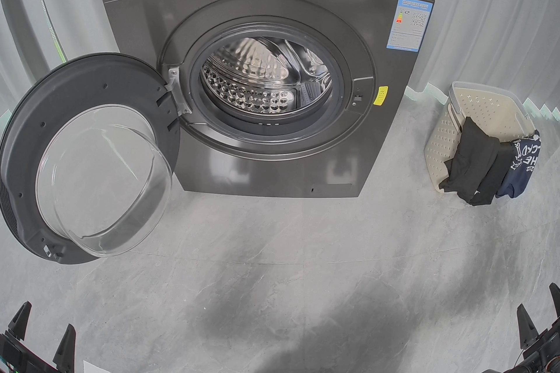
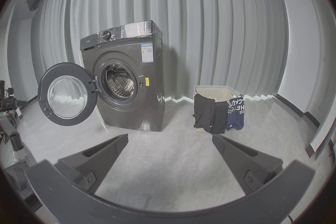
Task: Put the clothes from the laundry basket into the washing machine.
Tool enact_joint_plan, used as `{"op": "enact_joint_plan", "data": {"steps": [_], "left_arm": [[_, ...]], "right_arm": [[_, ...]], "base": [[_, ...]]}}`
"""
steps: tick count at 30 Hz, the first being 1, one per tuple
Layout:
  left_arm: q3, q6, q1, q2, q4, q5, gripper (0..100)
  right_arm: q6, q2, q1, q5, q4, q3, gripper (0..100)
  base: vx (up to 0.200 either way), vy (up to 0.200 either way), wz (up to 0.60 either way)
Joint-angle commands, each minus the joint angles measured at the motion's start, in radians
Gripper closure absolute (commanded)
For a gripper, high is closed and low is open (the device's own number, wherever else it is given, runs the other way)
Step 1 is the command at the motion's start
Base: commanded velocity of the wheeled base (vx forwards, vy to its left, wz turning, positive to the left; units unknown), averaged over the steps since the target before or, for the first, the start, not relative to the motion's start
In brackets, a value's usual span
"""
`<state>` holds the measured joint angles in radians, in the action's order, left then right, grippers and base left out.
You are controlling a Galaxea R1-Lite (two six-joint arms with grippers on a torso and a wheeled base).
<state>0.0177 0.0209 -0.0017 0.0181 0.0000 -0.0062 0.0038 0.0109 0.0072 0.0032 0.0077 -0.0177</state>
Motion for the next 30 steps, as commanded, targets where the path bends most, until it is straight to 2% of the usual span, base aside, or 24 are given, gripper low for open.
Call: {"op": "enact_joint_plan", "data": {"steps": [1, 10, 20, 30], "left_arm": [[-0.016, 0.001, 0.0, -0.018, 0.0, 0.0, 0], [-0.016, 0.002, 0.0, -0.018, 0.0, 0.0, 0], [-0.016, 0.002, 0.0, -0.018, 0.0, 0.0, 0], [-0.016, 0.004, -0.001, -0.018, 0.0, 0.0, 0]], "right_arm": [[0.001, -0.011, 0.0, 0.0, 0.0, 0.016, 0], [0.001, -0.011, 0.0, 0.0, 0.0, 0.016, 0], [0.001, -0.011, 0.0, 0.0, 0.0, 0.016, 0], [0.001, -0.011, 0.0, 0.0, 0.0, 0.016, 0]], "base": [[0.0, -0.2, 0.0], [0.0, -0.2, 0.0], [0.0, 0.0, 0.0], [0.2, 0.0, 0.0]]}}
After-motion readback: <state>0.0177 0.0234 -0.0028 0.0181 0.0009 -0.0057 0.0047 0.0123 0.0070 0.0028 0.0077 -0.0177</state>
